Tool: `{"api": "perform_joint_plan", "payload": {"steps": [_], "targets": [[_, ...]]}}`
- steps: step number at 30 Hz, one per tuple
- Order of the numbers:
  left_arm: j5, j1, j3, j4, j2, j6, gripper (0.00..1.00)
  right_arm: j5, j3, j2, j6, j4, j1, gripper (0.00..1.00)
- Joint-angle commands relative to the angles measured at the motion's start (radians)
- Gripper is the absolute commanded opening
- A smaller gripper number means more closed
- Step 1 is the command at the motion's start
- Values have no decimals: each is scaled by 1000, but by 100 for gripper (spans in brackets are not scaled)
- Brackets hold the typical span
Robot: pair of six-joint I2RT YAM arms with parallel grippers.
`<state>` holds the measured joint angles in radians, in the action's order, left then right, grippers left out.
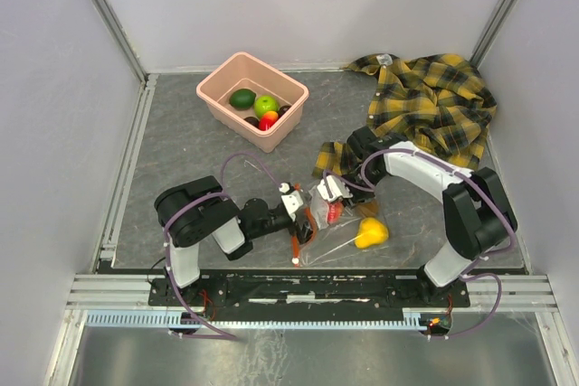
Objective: Open the zip-top bag and remove the fake food
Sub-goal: Pick up the fake fruit from the zipper food storage bag.
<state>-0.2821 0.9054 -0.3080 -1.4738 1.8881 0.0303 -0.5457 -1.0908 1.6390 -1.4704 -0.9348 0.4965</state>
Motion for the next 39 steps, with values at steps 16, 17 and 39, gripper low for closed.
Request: {"api": "perform_joint_plan", "payload": {"steps": [16,17,39], "targets": [[149,26,65,-98,-43,69,99,-84,80,-95,231,162,20,61],[149,29,58,-100,-39,63,99,-84,90,-101,257,191,20,63],[281,58,53,-115,-37,20,99,-76,107,-77,355,282,71,24]]}}
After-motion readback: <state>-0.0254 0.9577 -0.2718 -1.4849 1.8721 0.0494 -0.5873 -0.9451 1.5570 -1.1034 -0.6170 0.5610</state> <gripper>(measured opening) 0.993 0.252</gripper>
